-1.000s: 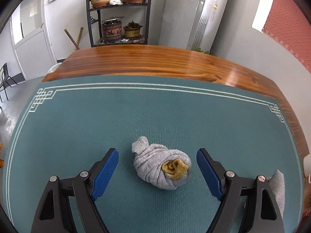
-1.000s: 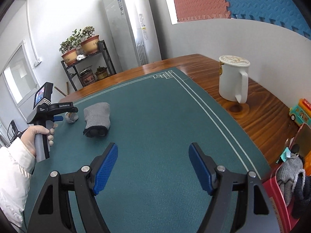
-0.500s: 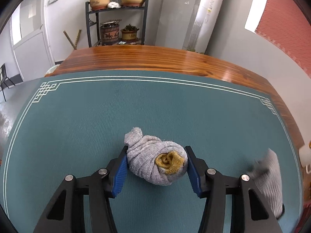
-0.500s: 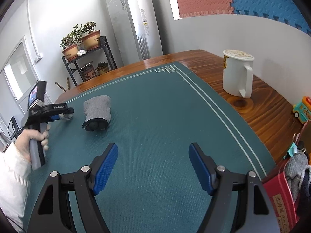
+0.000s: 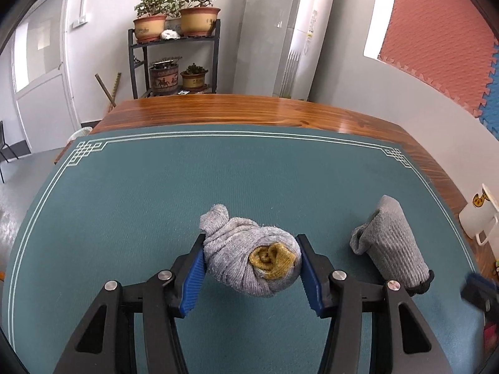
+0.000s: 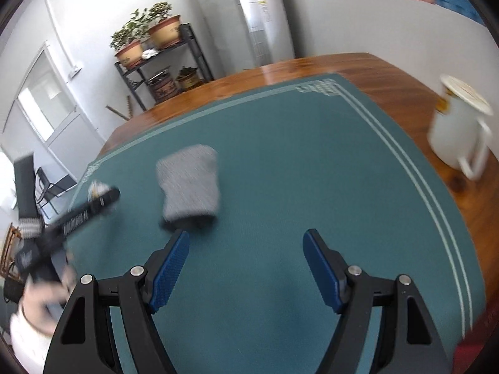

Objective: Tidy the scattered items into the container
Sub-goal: 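Close the right tool on the grey sock while the left tool holds the sock ball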

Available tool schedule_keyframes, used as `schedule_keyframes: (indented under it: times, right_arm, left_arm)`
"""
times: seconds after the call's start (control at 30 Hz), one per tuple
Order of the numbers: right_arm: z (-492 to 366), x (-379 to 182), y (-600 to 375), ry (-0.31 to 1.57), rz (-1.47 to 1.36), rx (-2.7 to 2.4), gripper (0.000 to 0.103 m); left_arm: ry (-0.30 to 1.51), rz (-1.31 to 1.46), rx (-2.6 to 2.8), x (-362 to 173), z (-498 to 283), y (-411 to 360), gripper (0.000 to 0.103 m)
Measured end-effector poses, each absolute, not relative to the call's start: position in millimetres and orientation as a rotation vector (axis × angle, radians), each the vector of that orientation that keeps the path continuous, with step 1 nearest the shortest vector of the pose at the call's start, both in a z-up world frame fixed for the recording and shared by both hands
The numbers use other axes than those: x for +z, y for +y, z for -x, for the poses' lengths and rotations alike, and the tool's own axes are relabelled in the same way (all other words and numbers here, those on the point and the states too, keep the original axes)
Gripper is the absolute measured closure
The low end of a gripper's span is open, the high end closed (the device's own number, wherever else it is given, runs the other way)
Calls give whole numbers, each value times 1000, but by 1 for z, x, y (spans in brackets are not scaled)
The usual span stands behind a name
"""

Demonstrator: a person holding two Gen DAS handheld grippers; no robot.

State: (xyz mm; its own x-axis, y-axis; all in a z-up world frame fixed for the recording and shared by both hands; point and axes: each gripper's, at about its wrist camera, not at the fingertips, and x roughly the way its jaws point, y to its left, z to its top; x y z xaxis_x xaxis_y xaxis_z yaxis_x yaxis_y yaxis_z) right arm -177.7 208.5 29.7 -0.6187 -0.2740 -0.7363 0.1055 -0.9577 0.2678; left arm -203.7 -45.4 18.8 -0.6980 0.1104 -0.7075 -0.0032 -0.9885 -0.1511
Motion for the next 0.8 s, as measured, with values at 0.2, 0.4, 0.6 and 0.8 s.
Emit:
schedule_keyframes:
  times: [0.2, 0.4, 0.6, 0.8]
  right_arm:
    - [231, 11, 170, -261, -1284, -2568, 24]
    - [252, -16, 157, -295, -1345, -2502, 27]
    - [236, -9, 156, -238, -1324, -2501, 70]
    - [178, 16, 183, -244, -1231, -2578, 71]
  left_arm:
    - [-261, 1225, 2818, 7, 212, -60, 47]
    - [-241, 1219, 2802, 5, 215, -55, 47]
    - [-198, 1229, 2785, 1, 214, -47, 47]
    - [-168, 1203, 2772, 5, 205, -37, 47]
